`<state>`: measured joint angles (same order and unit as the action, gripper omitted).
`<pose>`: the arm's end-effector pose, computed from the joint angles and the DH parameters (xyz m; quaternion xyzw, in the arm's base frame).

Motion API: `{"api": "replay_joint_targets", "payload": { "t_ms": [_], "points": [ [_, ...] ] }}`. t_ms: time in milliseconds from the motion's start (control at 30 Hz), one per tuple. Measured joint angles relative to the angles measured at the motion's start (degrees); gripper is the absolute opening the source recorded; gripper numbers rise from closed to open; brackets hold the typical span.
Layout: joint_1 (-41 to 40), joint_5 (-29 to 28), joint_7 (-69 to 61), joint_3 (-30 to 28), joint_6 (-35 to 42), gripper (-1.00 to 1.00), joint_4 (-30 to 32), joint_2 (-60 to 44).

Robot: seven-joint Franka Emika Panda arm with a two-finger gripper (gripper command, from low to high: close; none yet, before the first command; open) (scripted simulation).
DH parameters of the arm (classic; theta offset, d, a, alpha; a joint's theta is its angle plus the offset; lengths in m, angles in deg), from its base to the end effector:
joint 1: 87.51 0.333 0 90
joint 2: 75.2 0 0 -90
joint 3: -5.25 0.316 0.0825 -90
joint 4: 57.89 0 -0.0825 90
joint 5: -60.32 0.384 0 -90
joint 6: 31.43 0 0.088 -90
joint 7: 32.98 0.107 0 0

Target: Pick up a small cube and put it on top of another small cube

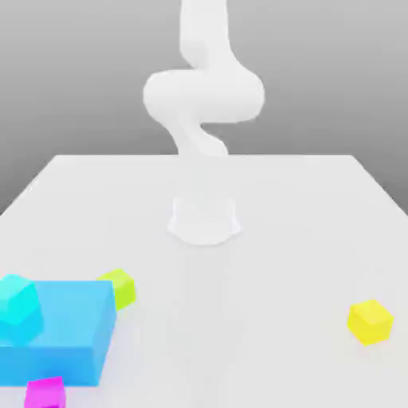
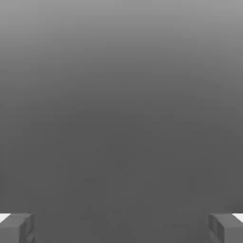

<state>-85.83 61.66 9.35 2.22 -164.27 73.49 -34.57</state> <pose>0.3790 -0.0157 0.6831 -0.8644 0.3514 -0.3255 0.1528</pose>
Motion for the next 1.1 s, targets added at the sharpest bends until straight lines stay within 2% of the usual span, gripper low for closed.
{"api": "replay_joint_targets", "payload": {
  "t_ms": [400,700,867,1100],
  "points": [
    [5.27,9.93,-19.51,-12.96,-5.12,0.00,-1.94,-25.17],
    [3.04,17.72,-34.25,-16.80,-8.82,0.00,-3.39,-43.91],
    [0.52,19.06,-40.38,-17.04,-11.50,0.00,-4.00,-53.54],
    [-2.97,17.26,-46.04,-17.92,-16.64,0.00,-4.76,-65.80]
  ]
}}
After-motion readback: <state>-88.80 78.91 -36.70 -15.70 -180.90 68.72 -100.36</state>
